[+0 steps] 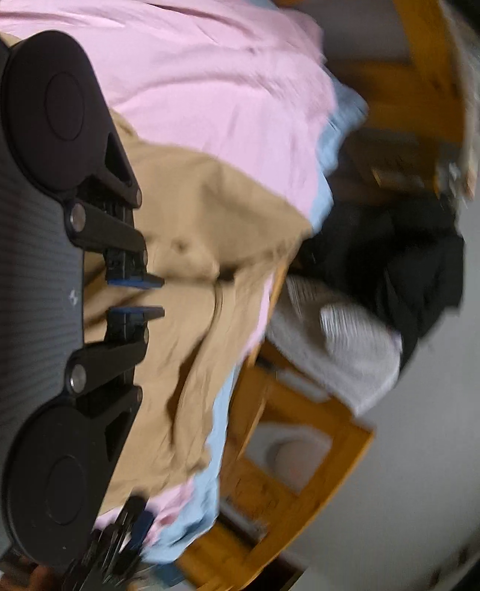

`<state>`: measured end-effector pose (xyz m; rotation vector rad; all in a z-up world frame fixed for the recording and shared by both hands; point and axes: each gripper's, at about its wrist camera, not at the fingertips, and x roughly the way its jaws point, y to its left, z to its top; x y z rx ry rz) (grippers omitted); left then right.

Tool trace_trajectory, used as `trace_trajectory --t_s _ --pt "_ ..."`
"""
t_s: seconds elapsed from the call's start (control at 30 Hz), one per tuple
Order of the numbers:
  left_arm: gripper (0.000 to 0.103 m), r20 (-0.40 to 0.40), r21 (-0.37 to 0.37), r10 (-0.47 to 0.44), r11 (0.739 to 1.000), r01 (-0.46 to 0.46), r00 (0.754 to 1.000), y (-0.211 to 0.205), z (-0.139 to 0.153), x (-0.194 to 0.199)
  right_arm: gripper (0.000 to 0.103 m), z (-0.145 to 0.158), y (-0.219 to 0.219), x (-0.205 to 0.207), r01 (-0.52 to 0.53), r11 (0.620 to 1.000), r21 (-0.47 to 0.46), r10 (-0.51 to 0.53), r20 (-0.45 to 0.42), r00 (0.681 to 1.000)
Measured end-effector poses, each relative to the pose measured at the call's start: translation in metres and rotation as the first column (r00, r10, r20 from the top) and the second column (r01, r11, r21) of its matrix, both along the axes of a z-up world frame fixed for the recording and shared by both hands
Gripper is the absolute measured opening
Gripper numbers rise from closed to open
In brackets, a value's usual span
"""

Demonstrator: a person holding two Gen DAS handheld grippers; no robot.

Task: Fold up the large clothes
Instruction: 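Open both grippers and pull back above the folded tan jacket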

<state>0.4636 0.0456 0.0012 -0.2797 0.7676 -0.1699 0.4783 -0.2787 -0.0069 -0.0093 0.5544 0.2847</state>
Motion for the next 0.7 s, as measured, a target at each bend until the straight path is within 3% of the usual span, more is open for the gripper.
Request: trace_trajectory --t_s 0.07,0.13,0.2,0.27,0.37,0.47,0.53,0.6,0.7 --pt "0.021 0.016 0.039 -0.072 0.997 0.071 0.997 -0.017 0.002 -0.005 0.045 -0.002 0.023 -0.004 -0.074 0.995 -0.073 0.076 0.026 0.997" --pt "0.021 -0.040 0.102 -0.105 0.989 0.109 0.994 -0.039 -0.006 0.000 0.043 -0.011 0.042 0.000 -0.106 0.988 -0.114 0.104 -0.020 0.994" --pt "0.020 -0.120 0.216 -0.072 0.972 0.097 0.990 -0.059 -0.022 0.014 0.044 -0.031 0.057 0.012 -0.111 0.986 -0.122 0.096 -0.123 0.988" --pt "0.016 -0.171 0.267 -0.019 0.961 0.065 0.985 -0.063 -0.038 0.027 0.044 -0.047 0.066 0.018 -0.096 0.989 -0.111 0.075 -0.177 0.981" --pt "0.016 -0.218 0.211 0.053 0.977 -0.007 0.975 -0.046 -0.047 0.040 0.044 -0.041 0.064 0.014 -0.090 0.993 -0.072 0.076 -0.187 0.979" --pt "0.016 -0.193 0.154 0.053 0.988 -0.023 0.980 -0.029 -0.035 0.029 0.047 -0.022 0.051 0.002 -0.107 0.992 -0.068 0.094 -0.170 0.981" --pt "0.026 -0.150 0.159 0.019 0.987 0.005 0.989 -0.021 -0.026 0.013 0.057 -0.008 0.037 -0.015 -0.133 0.990 -0.055 0.123 -0.160 0.980" --pt "0.056 -0.100 0.165 -0.026 0.985 0.043 0.995 -0.015 -0.014 -0.009 0.071 0.003 0.026 -0.042 -0.175 0.981 -0.086 0.162 -0.136 0.977" --pt "0.074 -0.020 0.199 -0.081 0.976 0.083 0.997 -0.010 0.004 -0.045 0.075 0.012 0.015 -0.083 -0.249 0.953 -0.170 0.229 -0.126 0.965"
